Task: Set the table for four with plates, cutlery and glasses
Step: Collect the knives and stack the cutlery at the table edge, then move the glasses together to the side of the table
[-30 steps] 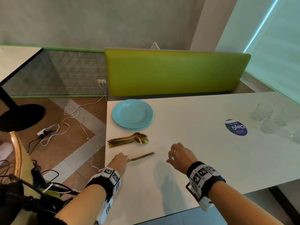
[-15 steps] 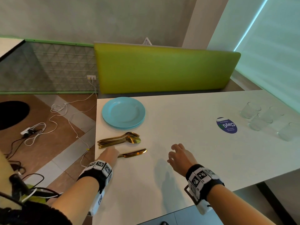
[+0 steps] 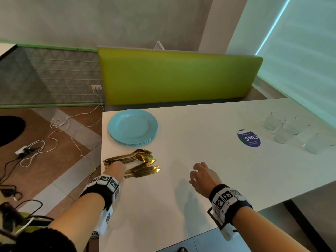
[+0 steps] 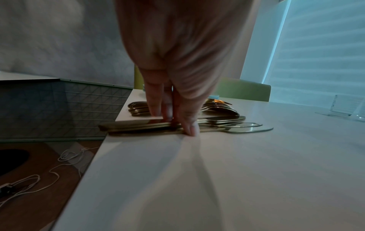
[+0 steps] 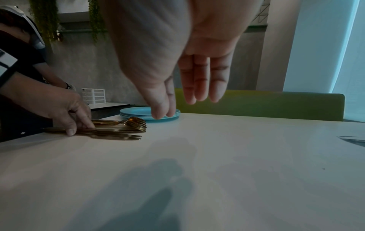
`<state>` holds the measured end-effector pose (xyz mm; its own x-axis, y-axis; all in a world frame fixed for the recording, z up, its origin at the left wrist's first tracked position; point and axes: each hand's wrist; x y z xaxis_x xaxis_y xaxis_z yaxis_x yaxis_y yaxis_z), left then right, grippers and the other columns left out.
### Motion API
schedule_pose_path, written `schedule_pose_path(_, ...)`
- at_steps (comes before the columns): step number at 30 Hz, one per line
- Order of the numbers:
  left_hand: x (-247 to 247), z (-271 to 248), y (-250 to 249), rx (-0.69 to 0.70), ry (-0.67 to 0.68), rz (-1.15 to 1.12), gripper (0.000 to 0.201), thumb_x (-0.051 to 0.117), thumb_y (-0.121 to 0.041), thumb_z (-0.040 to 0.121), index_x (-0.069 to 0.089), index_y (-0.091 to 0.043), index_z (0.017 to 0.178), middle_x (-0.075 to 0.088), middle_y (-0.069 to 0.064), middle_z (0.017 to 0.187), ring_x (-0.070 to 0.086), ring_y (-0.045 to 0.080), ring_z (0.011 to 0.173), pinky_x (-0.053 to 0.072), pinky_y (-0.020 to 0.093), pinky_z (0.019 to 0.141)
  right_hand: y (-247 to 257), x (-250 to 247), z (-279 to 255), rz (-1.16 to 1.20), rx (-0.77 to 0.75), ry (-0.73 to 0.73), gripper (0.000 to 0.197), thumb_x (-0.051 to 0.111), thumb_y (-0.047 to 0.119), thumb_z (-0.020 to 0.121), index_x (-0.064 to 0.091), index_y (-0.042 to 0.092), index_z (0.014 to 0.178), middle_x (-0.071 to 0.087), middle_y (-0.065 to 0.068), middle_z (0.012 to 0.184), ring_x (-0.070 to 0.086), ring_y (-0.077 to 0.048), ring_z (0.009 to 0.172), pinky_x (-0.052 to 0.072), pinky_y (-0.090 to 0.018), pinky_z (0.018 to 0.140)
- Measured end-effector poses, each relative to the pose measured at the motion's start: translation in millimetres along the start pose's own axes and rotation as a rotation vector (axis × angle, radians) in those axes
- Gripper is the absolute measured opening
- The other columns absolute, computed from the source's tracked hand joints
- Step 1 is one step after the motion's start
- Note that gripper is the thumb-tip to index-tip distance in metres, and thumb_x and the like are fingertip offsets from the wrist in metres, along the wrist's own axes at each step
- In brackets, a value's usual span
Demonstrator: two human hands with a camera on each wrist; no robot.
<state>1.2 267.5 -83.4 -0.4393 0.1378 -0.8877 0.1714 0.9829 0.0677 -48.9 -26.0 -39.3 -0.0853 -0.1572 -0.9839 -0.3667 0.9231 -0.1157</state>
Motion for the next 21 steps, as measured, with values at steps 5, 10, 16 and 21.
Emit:
schedule_pose_path(5,-1.1,1.2,0.5,0.017,0.014,0.044,0.031,0.043,-0.012,0.096,0.061,-0.009,0.121,0.061,0.008,0.123,0.058,0.022,0.116,0.044,0.026,0.098,-3.1,4.9,-3.3,0.081,0.094,0.005,0.028,0.091,0.034,0.043,0.065,0.023,0.046,0.063,0.004,0.065,0.065,-0.014,0.062,0.04,-0.017,0.033)
schedule_pose_path(10,-2.9,5.9,2.0,0.001,0.057,0.034,0.031,0.042,-0.012,0.095,0.064,-0.011,0.117,0.063,0.007,0.119,0.061,0.021,0.111,0.047,0.025,0.097,-8.5,6.1,-11.4,0.09,0.071,0.027,0.024,0.09,0.026,0.049,0.067,0.018,0.05,0.063,0.001,0.066,0.065,-0.02,0.064,0.04,-0.021,0.034)
schedule_pose_path(16,2.8,9.2,3.9,-0.005,-0.005,0.043,0.033,0.04,-0.007,0.095,0.061,-0.011,0.121,0.061,0.008,0.123,0.058,0.022,0.116,0.046,0.028,0.1,-12.6,3.2,-18.5,0.078,0.092,0.057,0.024,0.056,0.027,0.091,0.07,0.008,0.097,0.059,-0.008,0.112,0.051,-0.025,0.112,0.049,-0.031,0.073)
schedule_pose_path(21,8.2,8.3,1.6,-0.06,-0.058,0.024,0.038,0.033,-0.006,0.097,0.058,-0.011,0.125,0.058,0.008,0.128,0.055,0.023,0.12,0.046,0.031,0.1,-12.5,-1.2,-21.0,0.083,0.099,0.125,0.017,0.071,0.026,0.08,0.073,0.009,0.081,0.064,-0.009,0.098,0.06,-0.028,0.101,0.053,-0.033,0.063)
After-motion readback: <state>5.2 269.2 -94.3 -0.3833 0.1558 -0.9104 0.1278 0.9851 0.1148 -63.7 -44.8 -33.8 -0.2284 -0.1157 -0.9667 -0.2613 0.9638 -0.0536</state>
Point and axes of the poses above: each hand's wrist, its own z-axis towards the middle knuckle, its own x-axis out of the palm, y = z × x
